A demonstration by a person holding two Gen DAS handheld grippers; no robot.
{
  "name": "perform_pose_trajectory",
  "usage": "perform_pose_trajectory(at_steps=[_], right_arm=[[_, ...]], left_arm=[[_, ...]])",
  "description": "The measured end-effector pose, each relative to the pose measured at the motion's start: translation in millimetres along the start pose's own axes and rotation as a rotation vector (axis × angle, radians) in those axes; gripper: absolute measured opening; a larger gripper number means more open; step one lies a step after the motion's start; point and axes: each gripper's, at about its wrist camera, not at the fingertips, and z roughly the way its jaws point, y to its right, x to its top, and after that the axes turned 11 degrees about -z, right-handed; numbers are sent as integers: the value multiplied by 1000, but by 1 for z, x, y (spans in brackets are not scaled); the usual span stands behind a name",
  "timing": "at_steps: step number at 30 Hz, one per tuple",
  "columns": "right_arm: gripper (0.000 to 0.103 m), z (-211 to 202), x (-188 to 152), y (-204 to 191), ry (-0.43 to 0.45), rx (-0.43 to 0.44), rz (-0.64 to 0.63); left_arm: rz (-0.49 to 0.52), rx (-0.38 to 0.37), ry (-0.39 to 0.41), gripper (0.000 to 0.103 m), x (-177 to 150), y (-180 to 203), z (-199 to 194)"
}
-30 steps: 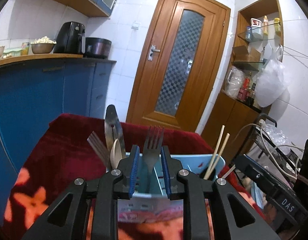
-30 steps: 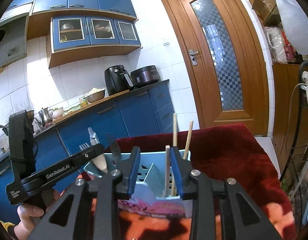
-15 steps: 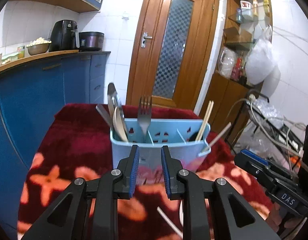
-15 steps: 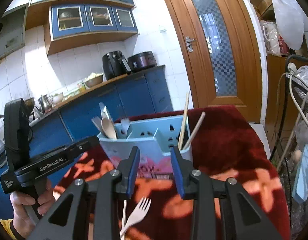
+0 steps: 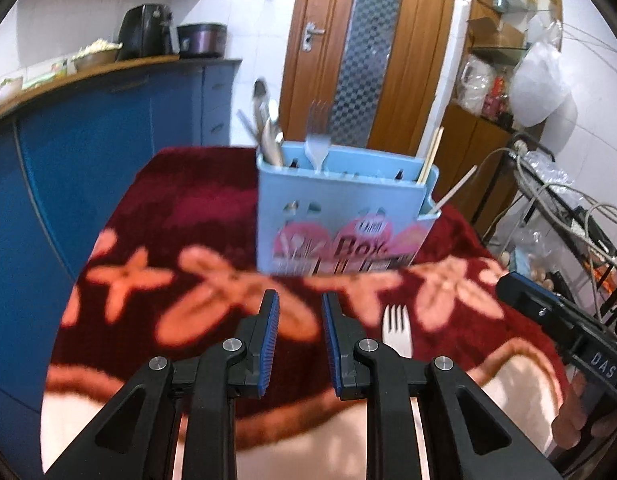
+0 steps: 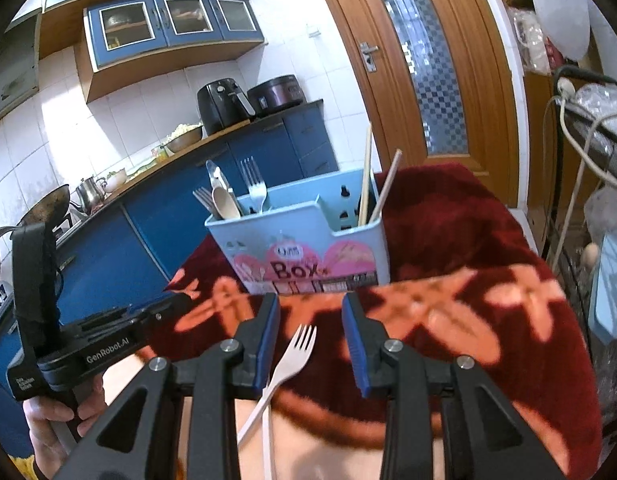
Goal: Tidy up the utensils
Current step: 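Lower the right tool onto the white plastic fork and close it, then grasp the thin white stick with the left tool while the right tool lifts the white fork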
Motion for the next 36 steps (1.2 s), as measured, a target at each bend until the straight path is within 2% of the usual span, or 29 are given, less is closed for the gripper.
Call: perform_pose_trajectory(at_steps=[7, 13, 20, 28, 30, 36], right_arm=[[36, 9, -15, -1, -71, 19, 44], [36, 28, -29, -6, -175, 71, 102], [36, 46, -40, -10, -267, 150, 194], [35, 62, -42, -18, -322, 119, 206], [34, 66, -41, -20, -327, 113, 204], [17, 76, -41, -18, -342, 110, 226]], left_arm=[[-31, 38, -38, 22, -13, -21, 0], [-51, 69, -36, 22, -17, -36, -3], [-85, 69, -45, 22, -20, -50, -5], [-113, 55, -53, 22, -23, -60, -3], [-115, 52, -56, 22, -23, -61, -2], [-120, 44, -61, 22, -26, -62, -2]])
